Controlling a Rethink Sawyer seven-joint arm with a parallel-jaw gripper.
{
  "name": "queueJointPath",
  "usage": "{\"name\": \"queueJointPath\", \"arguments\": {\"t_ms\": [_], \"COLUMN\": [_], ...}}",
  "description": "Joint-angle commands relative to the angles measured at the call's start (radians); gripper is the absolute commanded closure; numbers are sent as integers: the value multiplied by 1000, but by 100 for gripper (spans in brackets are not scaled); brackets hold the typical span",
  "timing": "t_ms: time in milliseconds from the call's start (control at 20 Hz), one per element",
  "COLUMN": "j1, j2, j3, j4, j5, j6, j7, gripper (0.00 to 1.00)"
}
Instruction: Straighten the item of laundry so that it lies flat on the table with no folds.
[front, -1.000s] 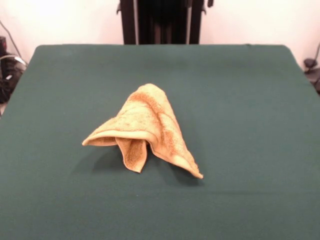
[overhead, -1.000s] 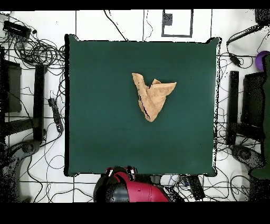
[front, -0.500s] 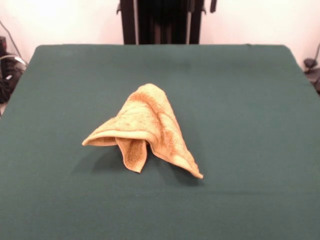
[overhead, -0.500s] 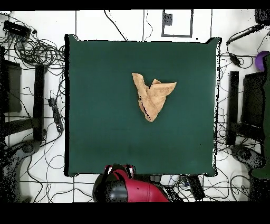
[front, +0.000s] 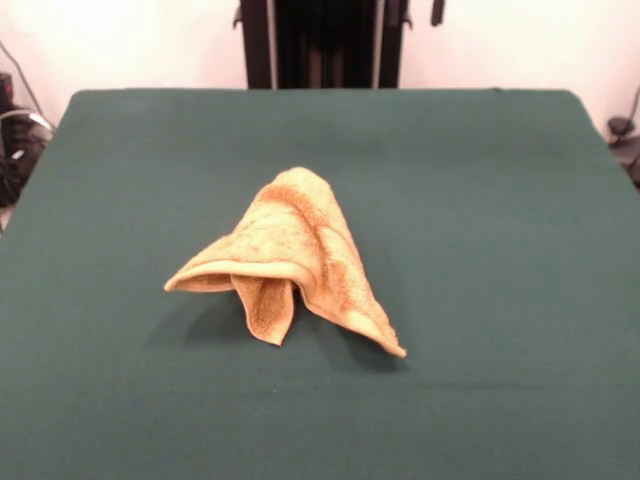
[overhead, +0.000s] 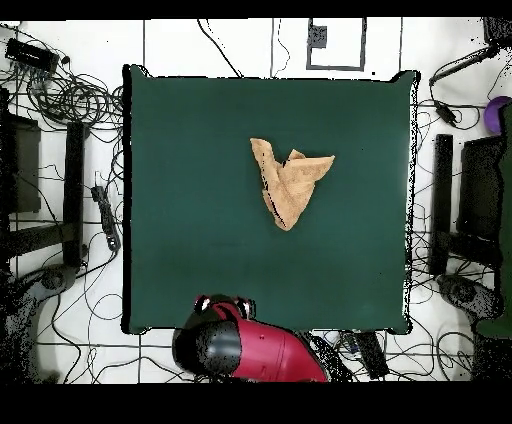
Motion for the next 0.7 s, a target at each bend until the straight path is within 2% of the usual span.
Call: {"name": "queueJointPath", "arguments": {"t_ms": [50,400,700], "j1": [82,189,312], "j2": [103,147,187], "j3": [14,-9,-92], "j4": [-129,-197,-310], "j5": [118,201,255], "j6": [26,24,115], "j7": [299,340,375], "gripper": [0,0,0]}}
